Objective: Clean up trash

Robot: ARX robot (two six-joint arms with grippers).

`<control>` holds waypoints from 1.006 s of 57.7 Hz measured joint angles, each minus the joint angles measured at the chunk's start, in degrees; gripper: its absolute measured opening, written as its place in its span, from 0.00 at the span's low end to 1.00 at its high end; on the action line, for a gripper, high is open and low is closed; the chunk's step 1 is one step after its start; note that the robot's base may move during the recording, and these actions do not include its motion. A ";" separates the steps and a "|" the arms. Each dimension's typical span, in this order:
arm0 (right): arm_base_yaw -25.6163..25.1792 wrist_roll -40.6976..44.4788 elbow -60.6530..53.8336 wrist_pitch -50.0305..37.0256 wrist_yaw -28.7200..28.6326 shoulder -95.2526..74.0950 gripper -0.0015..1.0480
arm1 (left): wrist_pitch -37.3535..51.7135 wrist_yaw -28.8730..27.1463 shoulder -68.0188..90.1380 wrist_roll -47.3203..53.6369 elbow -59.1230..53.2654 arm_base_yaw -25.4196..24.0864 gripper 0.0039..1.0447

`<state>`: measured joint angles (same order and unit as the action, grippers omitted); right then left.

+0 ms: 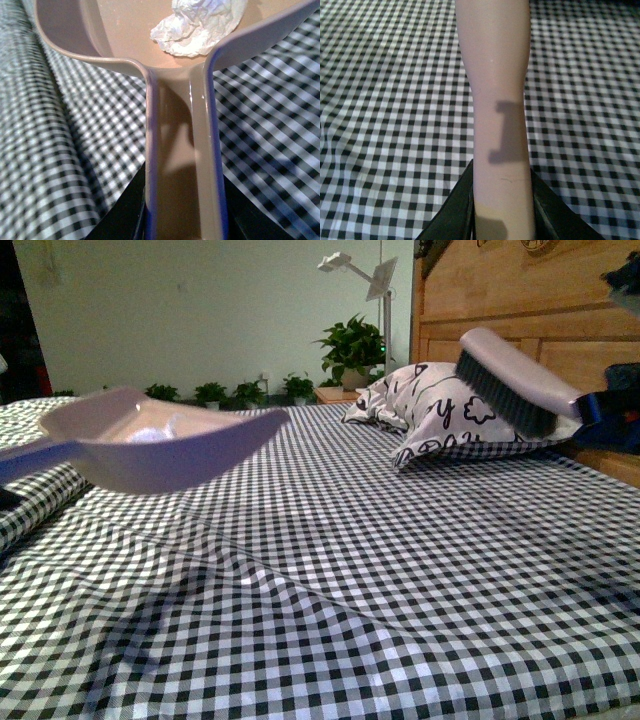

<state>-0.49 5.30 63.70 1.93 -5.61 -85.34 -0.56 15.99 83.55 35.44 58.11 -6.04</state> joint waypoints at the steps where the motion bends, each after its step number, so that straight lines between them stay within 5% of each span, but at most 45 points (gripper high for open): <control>1: -0.55 -0.35 -0.22 0.00 -0.20 0.87 0.19 | 0.92 -0.66 -0.96 -0.87 -0.37 -0.09 0.25; 16: -8.61 -4.66 -2.95 -0.50 -7.19 14.34 0.19 | 3.41 -2.38 -13.66 -11.91 -6.60 -2.01 0.25; 41: -26.25 -10.27 -10.14 6.60 -31.01 41.33 0.19 | -8.11 3.63 -41.99 -20.20 -15.23 -6.12 0.25; 58: -28.02 -10.05 -10.14 7.56 -32.02 41.99 0.19 | -8.83 3.98 -42.69 -20.33 -15.89 -6.21 0.25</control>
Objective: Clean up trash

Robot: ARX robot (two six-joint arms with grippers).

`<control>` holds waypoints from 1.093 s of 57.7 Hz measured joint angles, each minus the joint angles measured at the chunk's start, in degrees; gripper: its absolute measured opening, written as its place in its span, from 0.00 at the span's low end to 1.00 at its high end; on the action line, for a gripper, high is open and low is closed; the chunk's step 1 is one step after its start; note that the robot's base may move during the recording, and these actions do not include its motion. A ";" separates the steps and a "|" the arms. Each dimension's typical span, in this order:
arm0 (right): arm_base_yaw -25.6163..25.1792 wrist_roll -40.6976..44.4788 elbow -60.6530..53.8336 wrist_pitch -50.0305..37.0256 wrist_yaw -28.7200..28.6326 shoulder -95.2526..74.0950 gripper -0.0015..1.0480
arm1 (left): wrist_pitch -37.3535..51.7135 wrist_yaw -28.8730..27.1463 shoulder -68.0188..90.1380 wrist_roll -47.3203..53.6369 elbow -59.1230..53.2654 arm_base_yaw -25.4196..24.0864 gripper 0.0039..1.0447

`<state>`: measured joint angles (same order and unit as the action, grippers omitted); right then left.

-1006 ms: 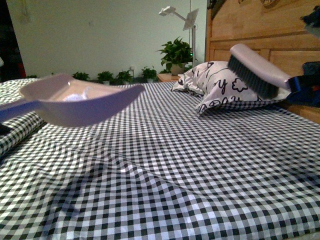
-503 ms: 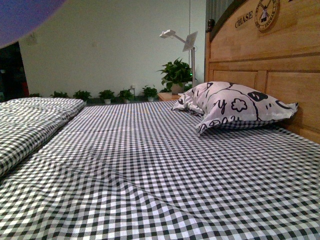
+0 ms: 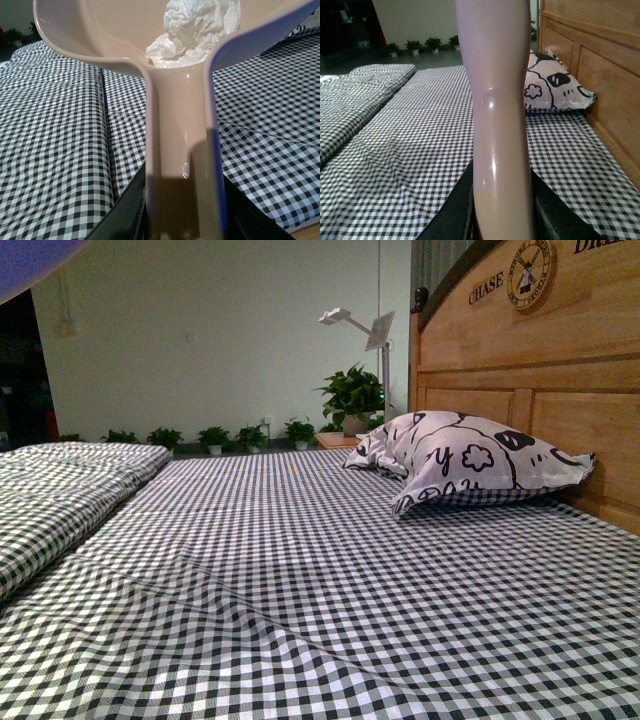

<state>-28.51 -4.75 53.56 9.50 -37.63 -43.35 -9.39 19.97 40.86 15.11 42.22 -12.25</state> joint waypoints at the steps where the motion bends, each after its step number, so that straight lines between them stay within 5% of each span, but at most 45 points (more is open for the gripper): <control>1: 0.00 0.00 0.00 0.00 -0.02 0.00 0.19 | 0.00 -0.02 0.00 0.00 0.00 0.00 0.25; 63: 0.00 0.02 -0.26 0.04 0.00 -0.20 0.19 | 0.00 -0.02 0.00 0.00 0.00 -0.04 0.25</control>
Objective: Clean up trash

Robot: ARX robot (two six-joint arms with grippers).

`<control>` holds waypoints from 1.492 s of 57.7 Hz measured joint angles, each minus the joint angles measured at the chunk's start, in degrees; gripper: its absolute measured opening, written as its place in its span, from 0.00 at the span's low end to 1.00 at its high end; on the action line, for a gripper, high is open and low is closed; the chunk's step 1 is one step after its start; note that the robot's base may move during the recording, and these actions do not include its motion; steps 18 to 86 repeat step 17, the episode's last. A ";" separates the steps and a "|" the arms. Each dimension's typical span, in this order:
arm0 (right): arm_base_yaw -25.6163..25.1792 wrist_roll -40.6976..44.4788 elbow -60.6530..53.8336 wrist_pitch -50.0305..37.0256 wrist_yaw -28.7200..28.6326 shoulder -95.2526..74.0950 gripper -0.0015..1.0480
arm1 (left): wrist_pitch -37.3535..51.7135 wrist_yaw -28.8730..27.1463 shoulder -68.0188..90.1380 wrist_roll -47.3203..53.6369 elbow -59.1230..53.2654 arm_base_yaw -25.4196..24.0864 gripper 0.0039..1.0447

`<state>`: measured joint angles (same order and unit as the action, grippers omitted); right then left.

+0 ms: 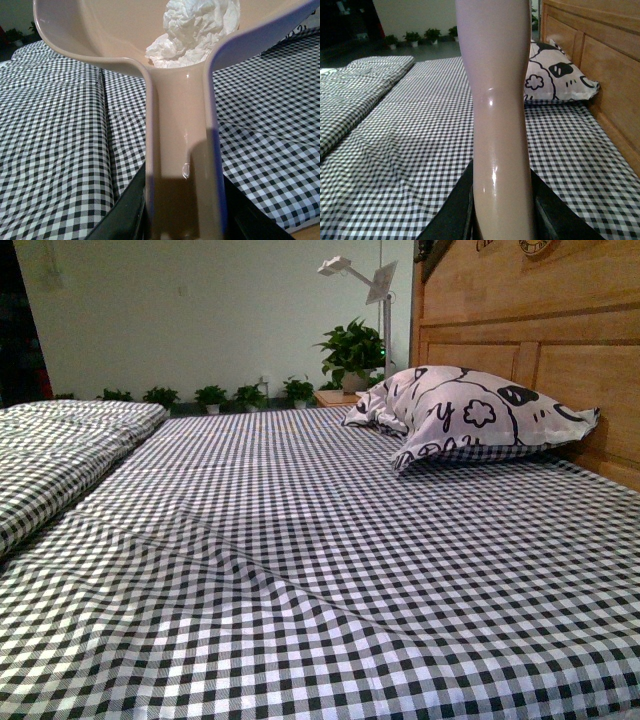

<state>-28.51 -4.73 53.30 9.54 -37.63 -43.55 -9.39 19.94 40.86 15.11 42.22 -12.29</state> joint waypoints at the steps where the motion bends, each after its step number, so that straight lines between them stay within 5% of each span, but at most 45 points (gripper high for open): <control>1: 0.00 0.00 0.00 0.00 0.00 0.00 0.19 | 0.00 0.02 0.00 0.00 0.00 0.00 0.25; 86: 0.00 0.00 0.00 0.00 0.00 0.00 0.19 | 0.00 0.00 0.00 -0.02 0.00 0.00 0.25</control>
